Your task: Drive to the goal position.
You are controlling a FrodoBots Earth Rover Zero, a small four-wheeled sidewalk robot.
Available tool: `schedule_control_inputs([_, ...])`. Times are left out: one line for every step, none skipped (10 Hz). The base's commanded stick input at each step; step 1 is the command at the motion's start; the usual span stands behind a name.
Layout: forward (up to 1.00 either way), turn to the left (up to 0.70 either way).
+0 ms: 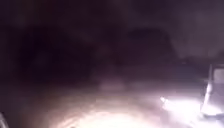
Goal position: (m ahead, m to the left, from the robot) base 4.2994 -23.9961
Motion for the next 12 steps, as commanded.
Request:
schedule_control_inputs([0.7, 0.0])
schedule_control_inputs([0.7, 0.0])
schedule_control_inputs([0.7, 0.0])
schedule_control_inputs([0.7, -0.27])
schedule_control_inputs([0.7, -0.35])
schedule_control_inputs([0.7, -0.31])
schedule_control_inputs([0.7, -0.04])
schedule_control_inputs([0.7, 0.0])
schedule_control_inputs([0.7, 0.0])
schedule_control_inputs([0.7, 0.0])
schedule_control_inputs([0.7, 0.0])
schedule_control_inputs([0.7, 0.0])
